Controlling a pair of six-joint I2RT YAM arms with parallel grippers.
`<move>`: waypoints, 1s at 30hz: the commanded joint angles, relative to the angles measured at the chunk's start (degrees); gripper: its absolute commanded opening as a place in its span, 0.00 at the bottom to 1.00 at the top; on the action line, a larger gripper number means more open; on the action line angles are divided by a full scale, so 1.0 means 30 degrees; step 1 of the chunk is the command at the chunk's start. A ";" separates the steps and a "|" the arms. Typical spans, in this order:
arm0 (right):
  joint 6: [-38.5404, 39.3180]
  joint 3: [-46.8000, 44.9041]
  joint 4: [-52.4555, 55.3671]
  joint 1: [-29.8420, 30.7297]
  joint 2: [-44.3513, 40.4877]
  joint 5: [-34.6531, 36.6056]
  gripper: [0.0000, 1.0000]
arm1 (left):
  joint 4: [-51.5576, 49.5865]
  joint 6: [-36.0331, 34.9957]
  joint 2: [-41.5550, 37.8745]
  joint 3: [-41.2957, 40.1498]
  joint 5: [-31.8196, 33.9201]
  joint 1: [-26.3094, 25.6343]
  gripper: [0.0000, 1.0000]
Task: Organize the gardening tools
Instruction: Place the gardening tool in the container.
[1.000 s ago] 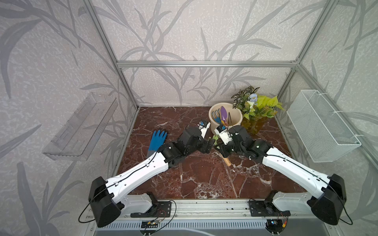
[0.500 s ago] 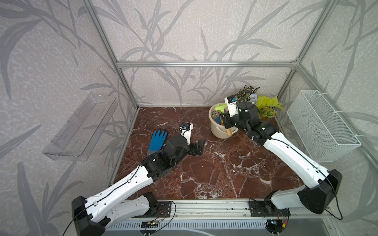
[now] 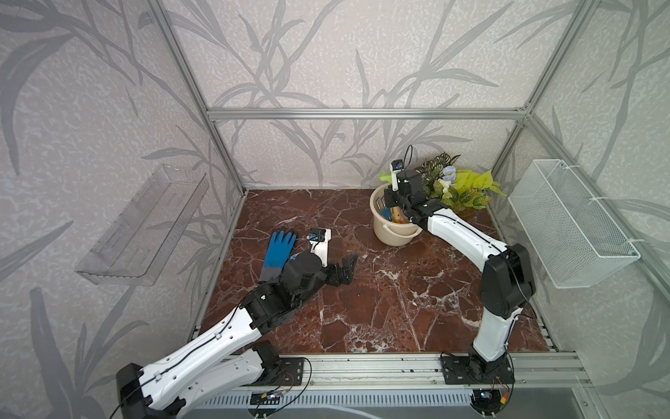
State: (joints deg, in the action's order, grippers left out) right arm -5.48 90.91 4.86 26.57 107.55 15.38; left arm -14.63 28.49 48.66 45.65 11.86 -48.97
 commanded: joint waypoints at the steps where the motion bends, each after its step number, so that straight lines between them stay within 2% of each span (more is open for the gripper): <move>1: 0.0329 -0.0304 -0.2324 -0.0471 -0.0258 0.1032 0.00 | 0.0187 0.0311 -0.0314 -0.0344 -0.0237 0.0064 1.00; 14: 0.0434 -0.2269 -0.3877 -0.1077 0.0113 0.0785 0.01 | 0.0960 0.0607 0.0195 -0.0554 -0.0789 0.0048 1.00; 24: -0.0072 -0.2852 -0.3672 -0.1156 0.0457 0.0478 0.13 | 0.1128 0.0706 0.0582 -0.0405 -0.0821 0.0063 1.00; 30: -0.0275 -0.3291 -0.4002 -0.1195 0.0620 0.0435 0.15 | 0.1100 0.0750 0.0621 -0.0353 -0.0818 0.0064 1.00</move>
State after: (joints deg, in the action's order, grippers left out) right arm -5.52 81.60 -4.89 23.29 108.09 16.86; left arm -12.08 30.24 50.57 44.38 9.74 -48.97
